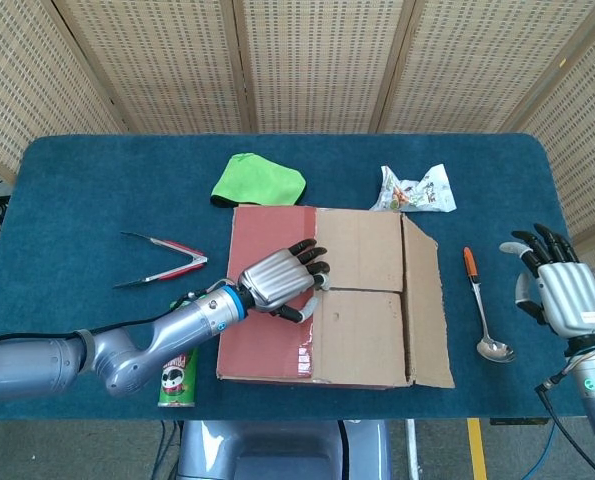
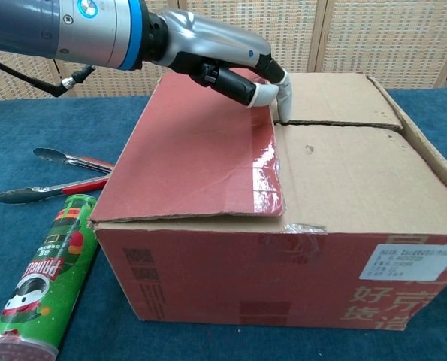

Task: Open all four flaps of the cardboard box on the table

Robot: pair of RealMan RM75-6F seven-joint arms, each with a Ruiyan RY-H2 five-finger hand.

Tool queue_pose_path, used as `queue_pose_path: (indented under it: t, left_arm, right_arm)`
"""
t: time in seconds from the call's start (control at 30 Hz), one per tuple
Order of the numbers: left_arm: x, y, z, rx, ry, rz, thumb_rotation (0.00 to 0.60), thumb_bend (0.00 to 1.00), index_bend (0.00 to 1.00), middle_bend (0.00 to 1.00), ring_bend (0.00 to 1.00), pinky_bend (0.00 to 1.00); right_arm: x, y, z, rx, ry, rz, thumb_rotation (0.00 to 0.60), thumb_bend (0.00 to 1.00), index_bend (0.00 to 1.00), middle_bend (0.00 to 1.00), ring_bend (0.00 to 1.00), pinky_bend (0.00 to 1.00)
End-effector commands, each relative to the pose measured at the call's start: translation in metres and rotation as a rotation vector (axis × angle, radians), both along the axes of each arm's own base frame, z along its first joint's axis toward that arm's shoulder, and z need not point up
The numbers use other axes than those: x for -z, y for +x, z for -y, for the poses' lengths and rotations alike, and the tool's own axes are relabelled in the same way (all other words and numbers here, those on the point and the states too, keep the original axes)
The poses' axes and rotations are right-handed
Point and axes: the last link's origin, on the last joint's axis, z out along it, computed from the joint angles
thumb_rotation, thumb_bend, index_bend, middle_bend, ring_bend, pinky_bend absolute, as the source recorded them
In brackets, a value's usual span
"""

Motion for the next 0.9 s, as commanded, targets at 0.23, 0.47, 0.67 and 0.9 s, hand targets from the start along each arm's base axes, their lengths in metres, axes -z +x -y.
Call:
queue_pose_path:
  t: [0.23,0.47,0.67,0.9]
  left_arm:
    - [-0.014,0.002,0.002,0.004,0.017,0.022,0.097,0.64,0.29,0.23,0.02,0.00]
    - [-0.030,0.000,0.004,0.009,0.030,0.018,0.098,0.64,0.29,0.24,0.04,0.00]
    - [-0.037,-0.001,0.004,0.011,0.035,0.016,0.097,0.64,0.29,0.24,0.04,0.00]
    - [-0.036,0.000,0.005,0.012,0.022,0.005,0.098,0.63,0.29,0.25,0.07,0.00]
  right_arm:
    - [0.006,-0.007,-0.006,0.004,-0.020,0.013,0.600,0.83,0.25,0.17,0.00,0.09]
    - [0.008,-0.014,-0.009,0.011,-0.034,0.019,0.600,0.83,0.25,0.17,0.00,0.09]
    - [0.011,-0.018,-0.012,0.018,-0.033,0.027,0.600,0.83,0.25,0.17,0.00,0.09]
    - [0.010,-0.021,-0.014,0.022,-0.038,0.030,0.600,0.83,0.25,0.17,0.00,0.09]
